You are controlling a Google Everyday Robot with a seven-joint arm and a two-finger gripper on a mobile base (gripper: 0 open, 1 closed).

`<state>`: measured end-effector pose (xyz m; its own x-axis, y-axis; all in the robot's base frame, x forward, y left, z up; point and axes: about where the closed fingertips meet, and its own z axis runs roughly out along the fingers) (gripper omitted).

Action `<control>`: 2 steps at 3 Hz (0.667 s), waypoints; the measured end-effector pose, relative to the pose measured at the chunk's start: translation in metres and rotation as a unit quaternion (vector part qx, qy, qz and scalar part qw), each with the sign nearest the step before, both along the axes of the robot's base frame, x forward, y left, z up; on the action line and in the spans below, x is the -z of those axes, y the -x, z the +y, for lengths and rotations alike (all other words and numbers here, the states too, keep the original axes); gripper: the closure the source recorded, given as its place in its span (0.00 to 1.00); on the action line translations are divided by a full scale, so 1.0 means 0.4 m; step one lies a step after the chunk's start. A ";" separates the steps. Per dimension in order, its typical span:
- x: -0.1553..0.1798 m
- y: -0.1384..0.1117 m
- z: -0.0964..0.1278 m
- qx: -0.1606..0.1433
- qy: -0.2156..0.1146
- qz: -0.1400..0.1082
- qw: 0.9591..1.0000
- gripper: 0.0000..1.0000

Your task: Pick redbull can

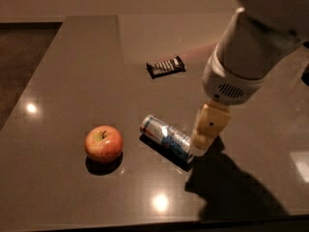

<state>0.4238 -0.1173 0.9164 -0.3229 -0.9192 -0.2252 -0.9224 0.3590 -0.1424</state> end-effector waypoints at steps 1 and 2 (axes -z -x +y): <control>0.067 -0.004 0.094 0.016 -0.004 0.031 0.999 0.00; 0.133 -0.018 0.181 0.034 -0.009 0.055 0.998 0.00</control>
Offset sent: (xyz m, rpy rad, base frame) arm 0.0101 0.0992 -0.0742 0.0301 0.1576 -0.0971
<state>0.4310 -0.0451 0.8633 -0.4088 -0.8900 -0.2019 -0.9052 0.4236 -0.0346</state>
